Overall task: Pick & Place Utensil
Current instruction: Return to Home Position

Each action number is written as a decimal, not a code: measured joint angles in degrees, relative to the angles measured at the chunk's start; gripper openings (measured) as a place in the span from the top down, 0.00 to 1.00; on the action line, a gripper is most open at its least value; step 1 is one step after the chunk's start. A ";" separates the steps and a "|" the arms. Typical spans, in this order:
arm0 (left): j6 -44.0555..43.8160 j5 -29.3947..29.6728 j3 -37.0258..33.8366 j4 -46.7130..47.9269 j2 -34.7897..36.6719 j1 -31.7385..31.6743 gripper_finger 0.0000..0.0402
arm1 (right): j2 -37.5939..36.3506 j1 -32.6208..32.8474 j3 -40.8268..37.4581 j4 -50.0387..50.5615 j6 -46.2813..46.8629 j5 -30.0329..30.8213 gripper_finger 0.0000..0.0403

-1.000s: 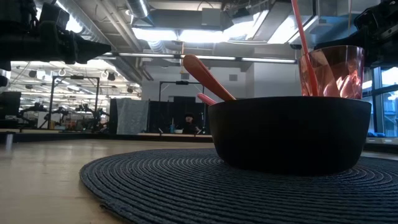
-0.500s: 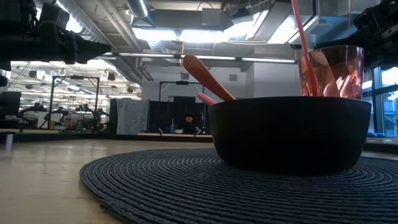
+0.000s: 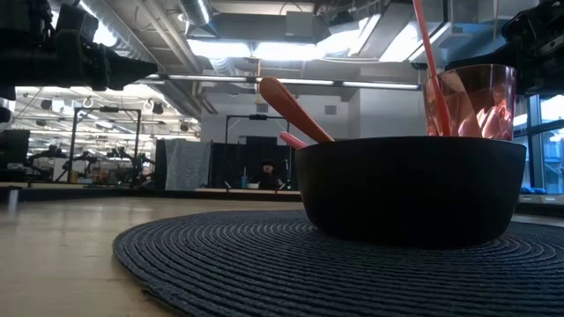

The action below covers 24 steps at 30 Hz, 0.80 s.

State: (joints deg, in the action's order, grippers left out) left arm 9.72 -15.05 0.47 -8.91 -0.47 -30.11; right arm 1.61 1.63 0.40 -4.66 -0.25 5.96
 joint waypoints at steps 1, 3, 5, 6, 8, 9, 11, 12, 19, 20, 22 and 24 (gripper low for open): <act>0.00 0.01 0.00 -0.02 0.00 -0.02 0.99 | 0.00 0.00 0.00 0.02 0.00 0.00 0.90; 0.00 0.00 0.00 0.00 0.00 0.00 0.99 | 0.00 0.00 0.00 0.02 0.00 0.00 0.90; 0.00 0.00 0.00 0.00 0.00 -0.02 0.99 | 0.00 0.00 -0.01 0.02 0.00 0.00 0.90; 0.00 0.00 0.00 -0.01 0.00 0.00 0.99 | 0.00 0.00 -0.01 0.02 -0.01 0.00 0.90; 0.00 -0.01 0.00 -0.02 0.00 0.00 0.99 | 0.00 0.00 0.00 0.02 0.00 0.00 0.90; 0.00 0.01 0.00 0.00 0.00 -0.01 0.98 | 0.00 0.00 0.00 0.02 0.00 0.00 0.90; 0.00 -0.01 0.00 0.00 0.00 0.00 0.99 | 0.00 -0.01 -0.02 0.02 0.00 0.00 0.90; 0.00 0.00 0.00 -0.02 -0.01 -0.01 0.99 | 0.00 0.00 0.00 0.01 0.00 0.00 0.90; 0.00 -0.01 0.00 -0.01 0.00 0.00 0.98 | 0.00 0.00 -0.02 0.02 0.00 0.00 0.90; 0.00 0.00 0.00 0.00 0.00 0.00 0.98 | 0.00 0.00 -0.02 0.02 0.00 0.00 0.90; 0.00 0.01 0.00 0.00 0.00 0.00 0.99 | 0.00 0.00 -0.01 0.01 0.00 0.00 0.90; 0.00 -0.01 0.00 -0.02 0.00 0.00 0.99 | 0.00 0.00 -0.02 0.02 0.00 0.00 0.90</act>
State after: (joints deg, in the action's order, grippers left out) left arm 9.72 -15.06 0.47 -8.92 -0.47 -30.11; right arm 1.61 1.63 0.38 -4.64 -0.25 5.96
